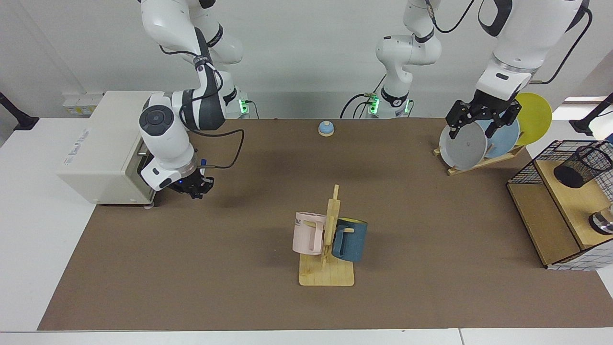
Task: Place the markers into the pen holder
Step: 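Lift the marker and carry it toward the table middle with the right gripper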
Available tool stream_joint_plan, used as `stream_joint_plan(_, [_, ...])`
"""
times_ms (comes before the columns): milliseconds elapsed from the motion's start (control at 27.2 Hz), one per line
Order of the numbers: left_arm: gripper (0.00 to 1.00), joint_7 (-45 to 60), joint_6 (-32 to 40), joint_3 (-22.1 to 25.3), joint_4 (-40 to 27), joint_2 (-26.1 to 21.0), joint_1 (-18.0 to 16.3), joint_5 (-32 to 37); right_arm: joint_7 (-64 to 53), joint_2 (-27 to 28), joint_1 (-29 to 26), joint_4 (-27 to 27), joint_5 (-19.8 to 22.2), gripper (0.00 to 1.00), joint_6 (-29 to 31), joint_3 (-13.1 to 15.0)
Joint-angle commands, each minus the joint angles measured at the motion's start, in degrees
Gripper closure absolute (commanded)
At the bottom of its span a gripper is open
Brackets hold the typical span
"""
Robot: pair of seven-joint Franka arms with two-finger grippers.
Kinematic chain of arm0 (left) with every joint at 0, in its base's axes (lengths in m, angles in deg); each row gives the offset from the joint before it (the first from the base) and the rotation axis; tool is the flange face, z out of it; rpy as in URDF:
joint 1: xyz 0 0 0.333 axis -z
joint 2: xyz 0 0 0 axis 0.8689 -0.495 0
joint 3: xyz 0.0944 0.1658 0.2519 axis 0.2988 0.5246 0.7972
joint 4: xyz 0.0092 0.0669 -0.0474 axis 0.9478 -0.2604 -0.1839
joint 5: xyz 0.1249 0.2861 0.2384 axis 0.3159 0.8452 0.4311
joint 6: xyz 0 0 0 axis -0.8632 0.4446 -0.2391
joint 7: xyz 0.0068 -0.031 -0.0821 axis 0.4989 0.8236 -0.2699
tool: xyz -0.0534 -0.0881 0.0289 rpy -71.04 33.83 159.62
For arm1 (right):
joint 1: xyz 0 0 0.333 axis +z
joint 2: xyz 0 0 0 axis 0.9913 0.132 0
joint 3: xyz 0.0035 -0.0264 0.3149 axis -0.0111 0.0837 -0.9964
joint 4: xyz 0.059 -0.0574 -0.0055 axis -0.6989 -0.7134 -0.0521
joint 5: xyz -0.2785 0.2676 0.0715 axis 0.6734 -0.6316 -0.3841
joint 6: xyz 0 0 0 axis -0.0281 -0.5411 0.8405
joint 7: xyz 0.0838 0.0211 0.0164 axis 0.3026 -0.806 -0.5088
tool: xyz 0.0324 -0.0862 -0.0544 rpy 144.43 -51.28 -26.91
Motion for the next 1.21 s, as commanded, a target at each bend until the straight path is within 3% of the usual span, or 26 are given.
stream_joint_plan(0, [0.0,0.1,0.4,0.4,-1.0,1.1,0.2,-0.1,-1.2,-2.5,2.7,1.8,-1.4,1.0,-4.3,-0.3])
stream_joint_plan(440, [0.0,0.1,0.4,0.4,-1.0,1.1,0.2,-0.1,6.3,-7.1,6.8,3.1,-8.3,1.0,-8.2,-0.4])
stream_joint_plan(734, [0.0,0.1,0.4,0.4,-1.0,1.1,0.2,-0.1,17.4,-9.7,10.8,3.1,-12.8,1.0,-9.0,-0.6])
stream_joint_plan(1174, [0.0,-0.1,0.4,0.2,-1.0,1.1,0.2,-0.2,32.6,-9.8,15.8,6.5,-15.6,1.0,-11.4,-0.6])
